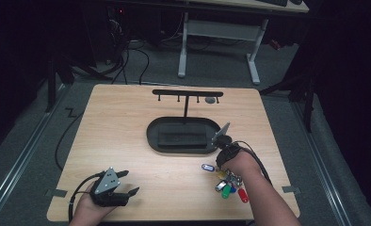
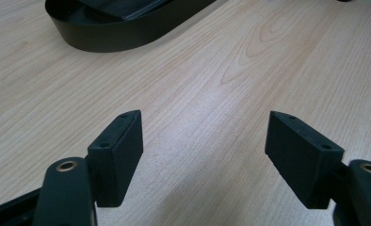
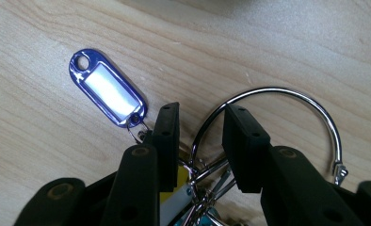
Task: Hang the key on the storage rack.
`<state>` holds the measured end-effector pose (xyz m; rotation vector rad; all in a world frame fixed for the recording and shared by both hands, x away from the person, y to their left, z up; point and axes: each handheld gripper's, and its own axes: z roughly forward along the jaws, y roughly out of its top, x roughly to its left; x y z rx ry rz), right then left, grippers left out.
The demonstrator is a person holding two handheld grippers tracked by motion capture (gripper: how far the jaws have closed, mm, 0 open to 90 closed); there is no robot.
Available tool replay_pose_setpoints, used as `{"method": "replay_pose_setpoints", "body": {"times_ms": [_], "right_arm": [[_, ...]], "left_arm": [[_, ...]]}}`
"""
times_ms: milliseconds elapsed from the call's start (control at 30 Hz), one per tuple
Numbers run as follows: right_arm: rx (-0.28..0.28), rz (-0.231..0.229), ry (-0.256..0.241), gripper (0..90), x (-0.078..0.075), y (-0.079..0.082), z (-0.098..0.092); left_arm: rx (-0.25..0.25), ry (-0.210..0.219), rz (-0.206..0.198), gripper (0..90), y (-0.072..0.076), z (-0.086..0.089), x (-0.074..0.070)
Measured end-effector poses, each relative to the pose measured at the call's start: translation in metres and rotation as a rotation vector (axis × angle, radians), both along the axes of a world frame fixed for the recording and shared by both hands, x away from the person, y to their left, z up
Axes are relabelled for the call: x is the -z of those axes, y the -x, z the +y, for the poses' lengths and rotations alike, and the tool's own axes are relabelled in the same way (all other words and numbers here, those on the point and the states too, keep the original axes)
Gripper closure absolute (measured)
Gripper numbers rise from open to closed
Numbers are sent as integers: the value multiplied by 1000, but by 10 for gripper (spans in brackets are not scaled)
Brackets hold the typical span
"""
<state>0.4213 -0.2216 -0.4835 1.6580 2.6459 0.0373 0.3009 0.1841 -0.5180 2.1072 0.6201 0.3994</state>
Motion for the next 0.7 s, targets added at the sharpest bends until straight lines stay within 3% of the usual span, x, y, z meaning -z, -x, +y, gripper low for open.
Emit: {"method": "replay_pose_setpoints", "body": {"times_ms": [100,333,433,567,700], "right_arm": [[38,20,-4,676,0,-2,-2],[27,44,-9,665,5,-4,-2],[39,58,-9,677,4,-6,-3],[41,46,27,760,5,-6,-2],[35,47,22,850,5,-6,-3]], "left_arm": [[1,-6,-2,287,0,0,0],[8,-22,-26,287,1,0,0],[5,-10,-29,289,1,1,-1],[-3,-12,-35,299,1,2,-1],[-5,-8,-39,299,1,2,-2]]}}
